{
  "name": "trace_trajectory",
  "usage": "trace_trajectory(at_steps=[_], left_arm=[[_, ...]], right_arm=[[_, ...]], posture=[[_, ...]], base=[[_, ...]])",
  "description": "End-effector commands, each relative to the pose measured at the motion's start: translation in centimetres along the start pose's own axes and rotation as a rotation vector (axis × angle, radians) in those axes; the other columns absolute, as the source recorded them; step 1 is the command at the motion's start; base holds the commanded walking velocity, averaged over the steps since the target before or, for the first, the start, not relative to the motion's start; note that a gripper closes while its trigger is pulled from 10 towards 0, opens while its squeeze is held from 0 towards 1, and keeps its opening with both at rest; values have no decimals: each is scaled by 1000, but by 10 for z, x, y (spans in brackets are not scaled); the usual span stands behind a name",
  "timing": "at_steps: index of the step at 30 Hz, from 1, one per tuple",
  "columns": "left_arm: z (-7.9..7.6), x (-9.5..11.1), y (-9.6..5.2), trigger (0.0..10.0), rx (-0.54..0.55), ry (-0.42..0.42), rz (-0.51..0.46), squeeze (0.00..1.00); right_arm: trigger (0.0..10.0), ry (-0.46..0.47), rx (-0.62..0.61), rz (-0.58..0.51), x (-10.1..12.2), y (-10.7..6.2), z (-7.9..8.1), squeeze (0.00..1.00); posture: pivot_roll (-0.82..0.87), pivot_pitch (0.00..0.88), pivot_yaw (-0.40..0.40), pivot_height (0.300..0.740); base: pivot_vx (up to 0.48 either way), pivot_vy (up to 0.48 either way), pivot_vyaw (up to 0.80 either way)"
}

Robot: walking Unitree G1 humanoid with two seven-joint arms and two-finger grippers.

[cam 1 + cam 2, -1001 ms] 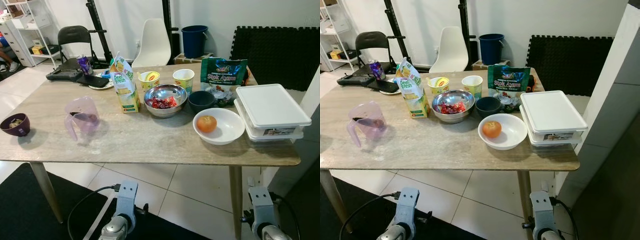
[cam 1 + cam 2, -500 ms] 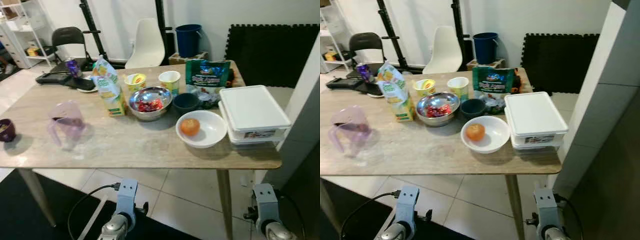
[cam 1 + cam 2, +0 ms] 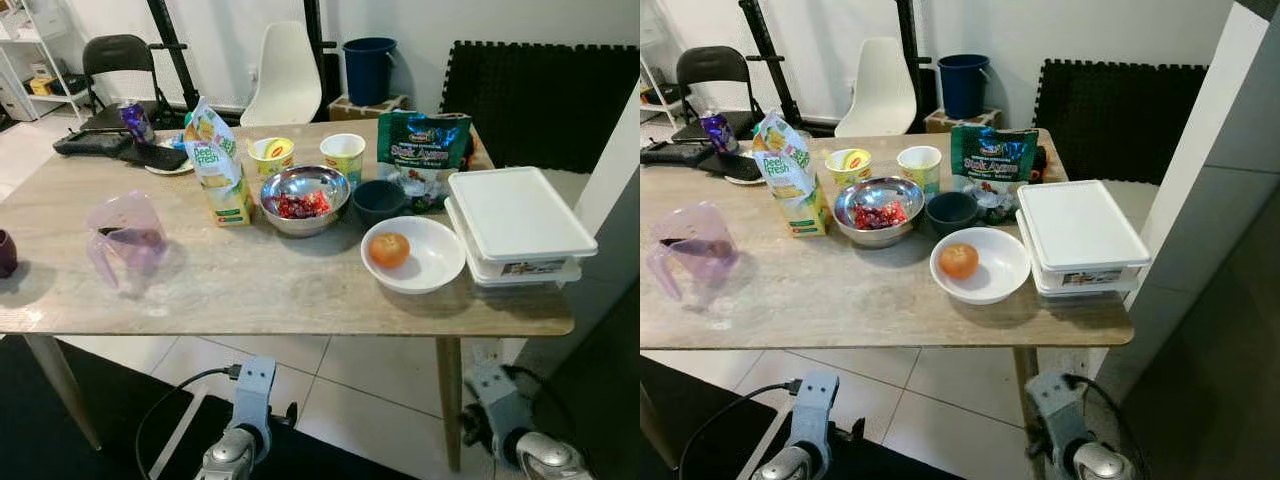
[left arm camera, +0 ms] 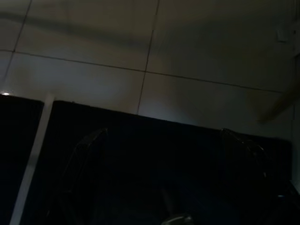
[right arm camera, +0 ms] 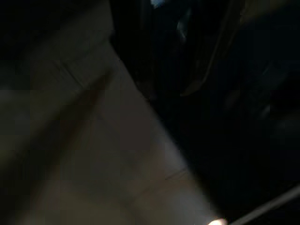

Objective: Restocking fridge

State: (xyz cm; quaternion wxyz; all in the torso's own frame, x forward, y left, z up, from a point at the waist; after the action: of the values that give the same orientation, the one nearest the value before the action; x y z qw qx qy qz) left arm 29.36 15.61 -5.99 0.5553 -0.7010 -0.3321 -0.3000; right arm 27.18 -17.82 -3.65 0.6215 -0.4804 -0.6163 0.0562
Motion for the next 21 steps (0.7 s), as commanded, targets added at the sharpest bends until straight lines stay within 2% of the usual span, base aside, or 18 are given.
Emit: trace_trajectory(at_steps=[1, 2, 4, 5, 6, 7, 9, 10, 12, 13, 14, 16, 19, 20, 21], left_arm=[[8, -9, -3, 10000, 14, 15, 27, 0], [8, -9, -3, 10000, 14, 15, 25, 0], [8, -8, -3, 10000, 19, 11, 20, 0], [8, -8, -3, 10000, 19, 11, 20, 0], [8, -8, -3, 10000, 21, 10, 17, 0], [8, -8, -3, 10000, 21, 10, 17, 0], [8, -9, -4, 10000, 22, 10, 18, 0], [8, -9, -4, 10000, 22, 10, 18, 0], [9, -10, -4, 10000, 21, 13, 20, 0], [9, -10, -5, 10000, 18, 18, 24, 0], [9, -11, -5, 10000, 16, 23, 26, 0], [9, -11, -5, 10000, 13, 30, 26, 0], [8, -10, -5, 10000, 6, 33, 15, 0], [8, -10, -5, 10000, 6, 33, 15, 0], [6, -9, -5, 10000, -3, 28, 4, 0]], right_arm=[[10000, -50, 178, -55, 16, -9, 14, 0], [10000, -49, 205, -77, 23, -13, 15, 0], [10000, -67, 280, -184, 55, -32, 13, 0], [10000, -67, 280, -184, 55, -32, 13, 0], [10000, -83, 339, -262, 80, -46, 15, 0], [10000, -83, 339, -262, 80, -46, 15, 0], [10000, -91, 383, -444, 135, -69, 9, 0], [10000, -91, 383, -444, 135, -69, 9, 0], [10000, -192, 418, -615, 194, -99, 4, 0], [10000, -286, 376, -667, 221, -110, -6, 0], [10000, -355, 344, -684, 238, -117, -12, 0], [10000, -481, 256, -674, 260, -122, -25, 0], [10000, -540, 174, -674, 285, -127, -40, 1000], [10000, -540, 174, -674, 285, -127, -40, 1000], [10000, -555, 176, -681, 295, -132, -43, 1000]], posture=[[-110, 68, 84, 740], [-110, 69, 83, 740], [-106, 70, 81, 740], [-106, 70, 81, 740], [-106, 71, 81, 740], [-106, 71, 81, 740], [-105, 73, 83, 740], [-105, 73, 83, 740], [-107, 83, 92, 740], [-106, 86, 94, 740], [-106, 86, 94, 740], [-106, 90, 97, 740], [-107, 94, 95, 740], [-107, 94, 95, 740], [-104, 96, 90, 740]], base=[[0, 0, 0], [0, 0, 0], [0, 0, 0], [0, 0, 0], [0, 0, 0], [0, 0, 0], [0, 0, 0], [0, 0, 0], [0, 0, 0], [0, 0, 0], [0, 0, 0], [0, 0, 0], [0, 0, 0], [0, 0, 0], [0, 0, 0]])
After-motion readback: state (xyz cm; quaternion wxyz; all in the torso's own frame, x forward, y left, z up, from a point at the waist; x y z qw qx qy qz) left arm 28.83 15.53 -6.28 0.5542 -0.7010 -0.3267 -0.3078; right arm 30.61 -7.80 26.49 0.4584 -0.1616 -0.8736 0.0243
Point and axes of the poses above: a point about 5 cm out from each wrist's last joint towards the gripper, its own y axis pointing out of the wrist towards the gripper, its own x axis along the axis of the wrist's last joint, z = x × y, the point moved 5 cm from there along y, pointing out of the wrist towards the gripper, and after that the axes turned 12 degrees about -y, right-handed, at the moved point
